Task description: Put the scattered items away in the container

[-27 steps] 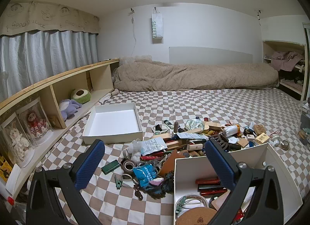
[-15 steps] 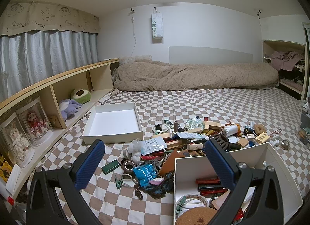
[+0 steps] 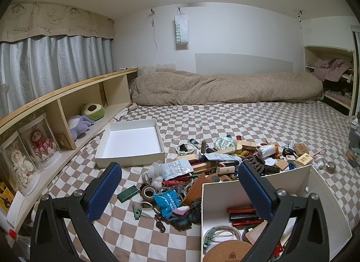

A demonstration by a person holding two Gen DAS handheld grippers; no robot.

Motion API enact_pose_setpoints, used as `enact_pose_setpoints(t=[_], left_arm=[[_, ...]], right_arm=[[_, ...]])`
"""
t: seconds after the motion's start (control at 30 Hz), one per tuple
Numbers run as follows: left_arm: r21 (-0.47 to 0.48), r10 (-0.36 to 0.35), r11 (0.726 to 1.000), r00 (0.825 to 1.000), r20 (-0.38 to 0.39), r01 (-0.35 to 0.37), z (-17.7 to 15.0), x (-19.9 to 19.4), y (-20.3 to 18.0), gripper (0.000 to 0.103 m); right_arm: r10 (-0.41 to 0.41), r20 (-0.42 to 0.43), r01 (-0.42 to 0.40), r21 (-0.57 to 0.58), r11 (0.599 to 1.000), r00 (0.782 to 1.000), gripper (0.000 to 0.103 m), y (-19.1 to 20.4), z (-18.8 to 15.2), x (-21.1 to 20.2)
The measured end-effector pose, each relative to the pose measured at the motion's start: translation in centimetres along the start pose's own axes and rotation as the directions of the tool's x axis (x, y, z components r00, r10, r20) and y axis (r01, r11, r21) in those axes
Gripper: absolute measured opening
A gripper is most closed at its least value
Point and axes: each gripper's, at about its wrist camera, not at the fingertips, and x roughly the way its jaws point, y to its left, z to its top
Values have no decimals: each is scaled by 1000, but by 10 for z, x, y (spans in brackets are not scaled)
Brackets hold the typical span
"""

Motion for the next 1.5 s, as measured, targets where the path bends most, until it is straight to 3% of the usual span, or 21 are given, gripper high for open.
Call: enact_pose_setpoints(t=[0.53,1.03,1.3,1.5], left_arm=[[-11,2,1000,1000,9,-2,1,-1,5,103],[-31,83,996,996,24,-83,9,3,45,103],[-83,60,995,998,-19,-61,2,26,70,103],[-99,38,994,991,-129,-51,-11,61,87,103]], right_arm=[[10,1,-11,8,1000,1000,103,1,2,0],[-27,-19,28,75,997,999,103,-25,1,16],[10,39,-15,137,991,999,103,-41,-3,25],[22,18,-26,228,973,1000,103,-64,-12,45]])
